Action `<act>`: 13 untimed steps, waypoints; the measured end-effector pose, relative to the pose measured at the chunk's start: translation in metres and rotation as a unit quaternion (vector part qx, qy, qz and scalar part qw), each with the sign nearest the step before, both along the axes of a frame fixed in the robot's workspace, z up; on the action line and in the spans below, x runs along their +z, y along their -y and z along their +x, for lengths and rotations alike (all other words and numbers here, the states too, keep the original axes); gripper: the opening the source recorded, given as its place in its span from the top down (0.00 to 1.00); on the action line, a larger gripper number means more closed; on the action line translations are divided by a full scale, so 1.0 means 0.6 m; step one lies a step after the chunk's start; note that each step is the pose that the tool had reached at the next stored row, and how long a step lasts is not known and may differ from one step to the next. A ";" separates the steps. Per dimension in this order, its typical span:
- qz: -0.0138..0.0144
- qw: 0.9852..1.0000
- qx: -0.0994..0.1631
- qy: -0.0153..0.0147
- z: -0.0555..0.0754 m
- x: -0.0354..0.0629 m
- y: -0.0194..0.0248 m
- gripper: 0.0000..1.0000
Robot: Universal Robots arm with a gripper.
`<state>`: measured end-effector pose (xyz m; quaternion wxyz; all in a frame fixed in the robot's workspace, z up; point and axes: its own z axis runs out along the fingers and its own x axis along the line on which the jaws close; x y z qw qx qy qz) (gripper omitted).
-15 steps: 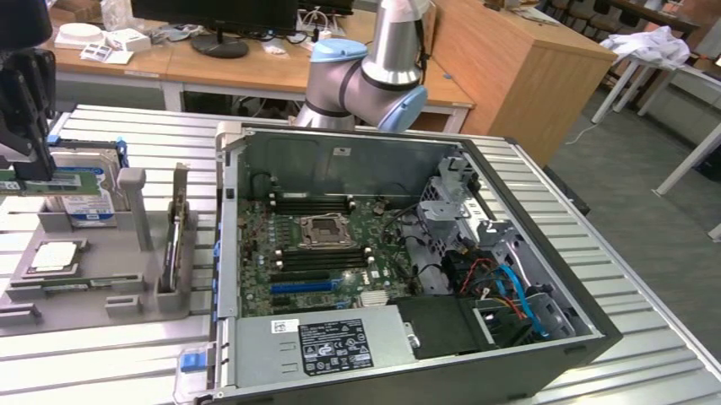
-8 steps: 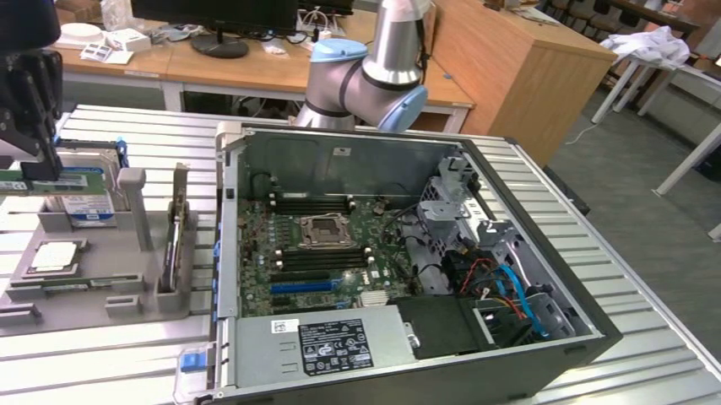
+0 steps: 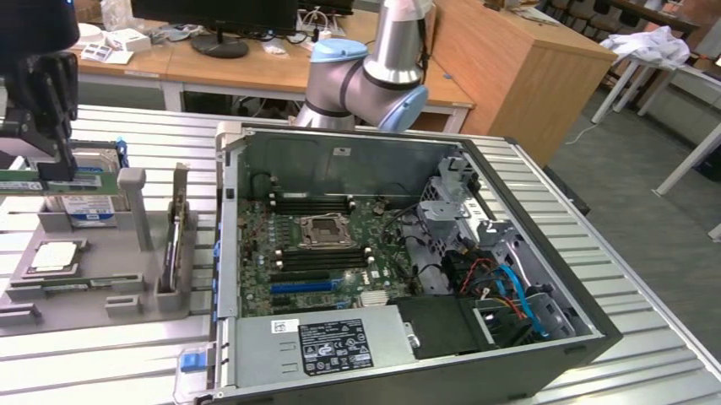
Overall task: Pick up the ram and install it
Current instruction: 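Pick up the ram and move it above insertion slot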
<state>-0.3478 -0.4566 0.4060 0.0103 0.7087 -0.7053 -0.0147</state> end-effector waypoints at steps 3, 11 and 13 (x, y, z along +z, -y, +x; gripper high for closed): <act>0.000 1.000 0.000 0.000 0.007 0.000 0.0000 0.88; 0.000 1.000 0.000 0.000 0.026 0.000 0.0000 0.88; 0.000 1.000 0.000 0.000 0.029 0.000 0.0000 0.88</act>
